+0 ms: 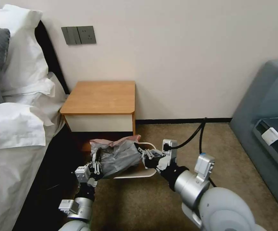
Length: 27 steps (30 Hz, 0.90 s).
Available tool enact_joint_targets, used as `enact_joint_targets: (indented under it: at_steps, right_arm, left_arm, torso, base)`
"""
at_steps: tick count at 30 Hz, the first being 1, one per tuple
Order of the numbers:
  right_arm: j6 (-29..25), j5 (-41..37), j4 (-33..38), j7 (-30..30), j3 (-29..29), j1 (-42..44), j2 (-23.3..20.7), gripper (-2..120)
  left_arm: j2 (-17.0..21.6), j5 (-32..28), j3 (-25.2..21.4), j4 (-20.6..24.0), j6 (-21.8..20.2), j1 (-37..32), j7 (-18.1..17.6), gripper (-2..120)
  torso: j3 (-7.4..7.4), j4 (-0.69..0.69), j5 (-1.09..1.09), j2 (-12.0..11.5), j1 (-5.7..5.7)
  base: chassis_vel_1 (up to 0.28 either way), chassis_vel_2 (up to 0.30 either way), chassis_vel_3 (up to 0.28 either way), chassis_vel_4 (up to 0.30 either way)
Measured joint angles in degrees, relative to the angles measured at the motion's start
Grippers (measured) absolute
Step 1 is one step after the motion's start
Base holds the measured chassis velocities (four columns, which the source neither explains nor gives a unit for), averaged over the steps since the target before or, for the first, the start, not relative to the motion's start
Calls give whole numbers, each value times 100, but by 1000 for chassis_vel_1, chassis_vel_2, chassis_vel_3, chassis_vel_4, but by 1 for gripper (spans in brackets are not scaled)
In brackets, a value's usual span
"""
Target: Pick up the garbage bag from the table and place it over the trash can.
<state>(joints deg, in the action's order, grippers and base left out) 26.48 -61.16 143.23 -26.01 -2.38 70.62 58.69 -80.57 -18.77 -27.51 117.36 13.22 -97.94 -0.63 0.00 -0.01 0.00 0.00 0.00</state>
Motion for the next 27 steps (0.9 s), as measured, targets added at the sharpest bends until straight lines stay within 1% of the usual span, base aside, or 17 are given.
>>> enact_joint_targets:
  at_steps: [4, 9, 10, 12, 13, 15, 19, 22, 24, 27]
  right_arm:
    - [-24, 309, -232, 154, -114, -297, -82, 0]
    - [-32, 565, -385, 180, -147, -369, -110, 0]
    - [-39, 606, -414, 180, -156, -370, -116, 0]
    - [-44, 831, -489, 157, -200, -367, -156, 0]
    - [-44, 831, -489, 157, -200, -367, -156, 0]
    - [-43, 912, -478, 124, -225, -330, -218, 0]
    - [13, 925, -277, 27, -240, -125, -357, 0]
    - [46, 886, -162, -38, -224, 5, -366, 0]
    - [99, 681, -24, -208, -198, 167, -342, 0]
    - [155, 474, -1, -370, -203, 304, -348, 0]
  left_arm:
    - [-21, 0, 54, 86, -3, -55, -15, 7]
    - [-39, -9, 83, 177, 11, -100, -118, 7]
    - [-42, -19, 85, 190, 22, -106, -156, 7]
    - [-51, -46, 81, 243, 64, -115, -349, 7]
    - [-51, -46, 81, 243, 64, -115, -349, 7]
    - [-51, -78, 64, 268, 94, -107, -478, 7]
    - [-49, -217, -51, 339, 103, -73, -585, 7]
    - [-46, -264, -115, 368, 95, -52, -588, 7]
    - [-43, -309, -187, 401, 66, -27, -589, 6]
    - [-39, -346, -237, 426, 38, -3, -589, 6]
  torso:
    - [0, 1, 1, 0, 0]
    - [0, 1, 0, 0, 0]
    - [0, 0, 0, 0, 0]
    - [0, 1, 0, 0, 0]
    - [0, 1, 0, 0, 0]
    - [0, 1, 0, 0, 0]
    - [0, 1, 0, 0, 0]
    - [0, 1, 0, 0, 0]
    - [0, 1, 0, 0, 0]
    - [0, 1, 0, 0, 0]
  base:
    - [0, 0, 0, 0]
    - [0, 0, 0, 0]
    - [0, 0, 0, 0]
    - [0, 0, 0, 0]
    - [0, 0, 0, 0]
    - [0, 0, 0, 0]
    - [0, 0, 0, 0]
    - [0, 0, 0, 0]
    - [0, 0, 0, 0]
    - [0, 0, 0, 0]
